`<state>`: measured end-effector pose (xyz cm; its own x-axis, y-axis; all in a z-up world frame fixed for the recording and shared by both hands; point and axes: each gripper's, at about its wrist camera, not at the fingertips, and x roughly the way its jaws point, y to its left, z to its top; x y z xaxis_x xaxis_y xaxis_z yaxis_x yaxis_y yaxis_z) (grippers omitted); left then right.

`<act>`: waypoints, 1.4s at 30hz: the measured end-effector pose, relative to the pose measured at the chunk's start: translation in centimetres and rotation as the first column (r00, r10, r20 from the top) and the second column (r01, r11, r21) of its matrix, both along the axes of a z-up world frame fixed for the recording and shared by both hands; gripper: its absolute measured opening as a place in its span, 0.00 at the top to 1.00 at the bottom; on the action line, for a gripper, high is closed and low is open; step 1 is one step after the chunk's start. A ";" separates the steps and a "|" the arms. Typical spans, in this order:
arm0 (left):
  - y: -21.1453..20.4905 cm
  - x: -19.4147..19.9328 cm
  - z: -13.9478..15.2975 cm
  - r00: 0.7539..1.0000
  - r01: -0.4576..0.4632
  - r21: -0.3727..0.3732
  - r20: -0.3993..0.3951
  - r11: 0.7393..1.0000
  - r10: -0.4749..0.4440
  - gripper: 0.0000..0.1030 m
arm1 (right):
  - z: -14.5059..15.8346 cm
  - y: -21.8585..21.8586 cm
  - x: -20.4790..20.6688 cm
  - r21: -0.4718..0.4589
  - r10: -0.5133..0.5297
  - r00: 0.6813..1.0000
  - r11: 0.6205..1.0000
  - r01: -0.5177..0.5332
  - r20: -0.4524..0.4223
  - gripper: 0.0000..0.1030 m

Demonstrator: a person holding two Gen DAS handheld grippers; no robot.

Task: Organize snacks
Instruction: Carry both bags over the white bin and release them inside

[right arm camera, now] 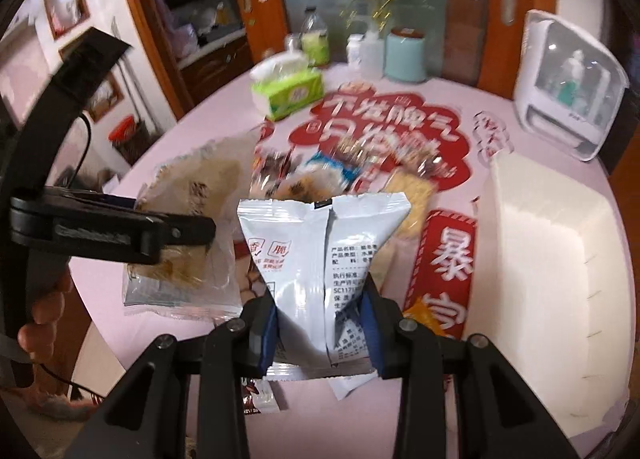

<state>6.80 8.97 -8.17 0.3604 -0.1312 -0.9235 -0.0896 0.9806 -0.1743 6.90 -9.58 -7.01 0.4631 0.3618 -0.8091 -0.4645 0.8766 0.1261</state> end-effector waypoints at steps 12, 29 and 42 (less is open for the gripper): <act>-8.4 1.0 11.5 0.945 0.194 -0.046 0.276 0.980 -0.174 0.15 | 7.7 -8.6 0.0 0.091 -0.244 0.959 0.968 0.233 0.146 0.65; -25.3 6.2 13.2 0.856 0.385 0.027 0.363 0.923 -0.367 0.15 | 6.2 -21.9 -0.2 0.067 -0.538 0.837 0.843 0.534 0.099 0.64; -31.8 8.5 8.7 0.840 0.441 0.122 0.294 0.889 -0.457 0.14 | 2.7 -25.0 0.9 0.028 -0.633 0.774 0.774 0.632 0.013 0.63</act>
<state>15.34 -22.87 0.56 0.5376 -0.3063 -0.7856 0.4124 0.9082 -0.0720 7.79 -34.57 -4.31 0.6101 -0.0021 -0.7924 0.1908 0.9710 0.1443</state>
